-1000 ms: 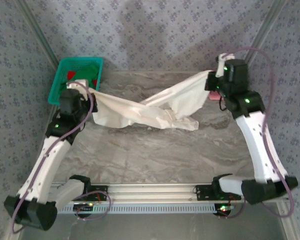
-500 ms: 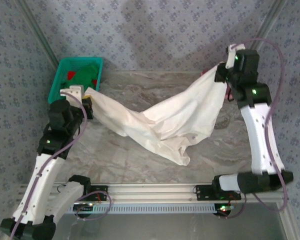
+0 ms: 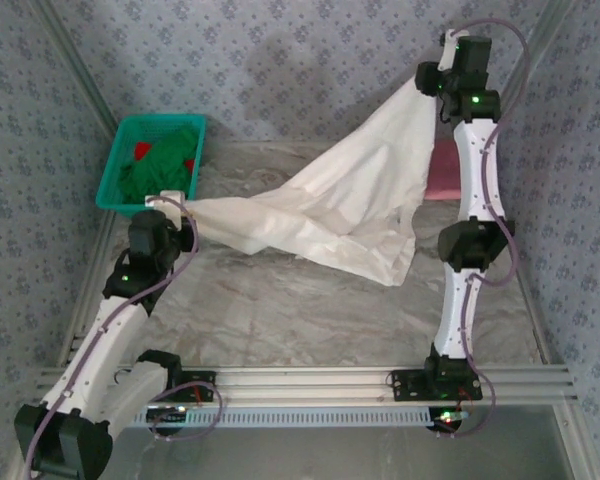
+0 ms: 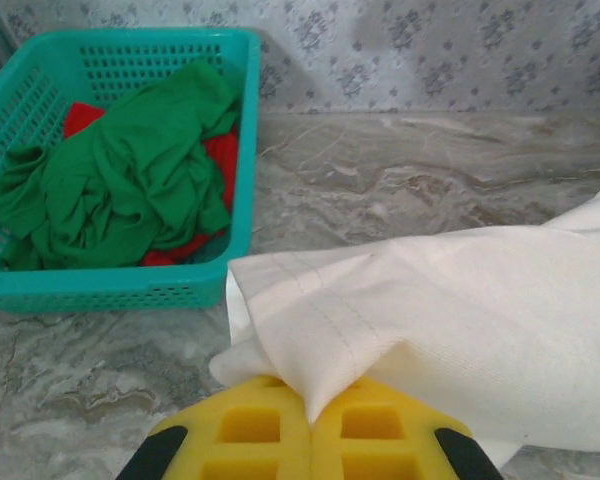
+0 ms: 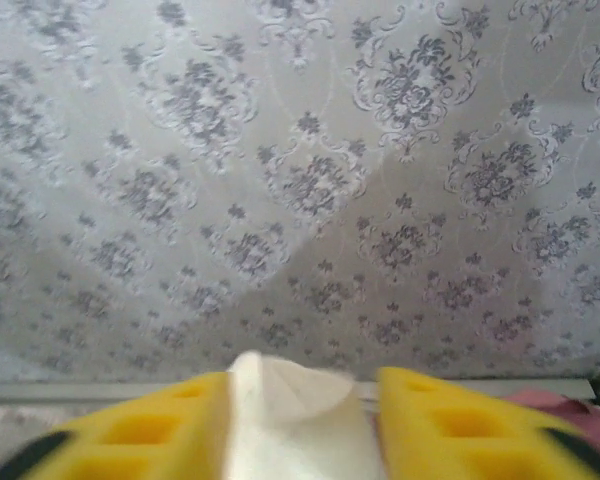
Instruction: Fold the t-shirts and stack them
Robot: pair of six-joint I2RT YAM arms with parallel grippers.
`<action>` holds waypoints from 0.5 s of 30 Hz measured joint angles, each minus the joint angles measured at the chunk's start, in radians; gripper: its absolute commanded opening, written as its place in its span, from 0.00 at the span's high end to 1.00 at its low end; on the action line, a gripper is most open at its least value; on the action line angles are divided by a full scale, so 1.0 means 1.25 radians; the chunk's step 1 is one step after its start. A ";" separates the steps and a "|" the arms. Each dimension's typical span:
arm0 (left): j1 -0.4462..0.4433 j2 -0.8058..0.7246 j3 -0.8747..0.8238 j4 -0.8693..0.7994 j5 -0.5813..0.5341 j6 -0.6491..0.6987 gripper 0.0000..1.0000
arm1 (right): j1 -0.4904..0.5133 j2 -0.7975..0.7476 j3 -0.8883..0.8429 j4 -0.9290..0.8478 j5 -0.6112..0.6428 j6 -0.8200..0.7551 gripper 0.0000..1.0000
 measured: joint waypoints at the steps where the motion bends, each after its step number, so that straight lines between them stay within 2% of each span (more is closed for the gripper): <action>1: 0.001 0.011 -0.001 0.005 -0.002 0.000 1.00 | -0.002 0.012 0.005 -0.003 -0.001 0.008 0.00; 3: 0.002 0.032 -0.002 0.015 -0.002 -0.005 1.00 | -0.002 0.008 -0.013 -0.030 -0.001 0.023 0.00; 5: 0.002 0.047 -0.007 0.028 -0.002 -0.009 1.00 | 0.004 -0.052 -0.117 -0.038 -0.002 0.039 0.04; 7: 0.002 0.059 -0.012 0.039 -0.002 -0.014 1.00 | 0.020 -0.191 -0.358 -0.009 -0.002 0.060 0.09; 11: 0.006 0.090 -0.019 0.062 -0.002 -0.019 1.00 | 0.108 -0.581 -0.940 0.098 -0.002 0.140 0.20; 13: 0.007 0.103 -0.019 0.063 -0.002 -0.023 1.00 | 0.157 -0.714 -1.102 0.110 -0.003 0.171 0.26; 15: 0.008 0.113 -0.019 0.063 -0.002 -0.032 1.00 | 0.175 -0.790 -1.212 0.113 -0.005 0.200 0.33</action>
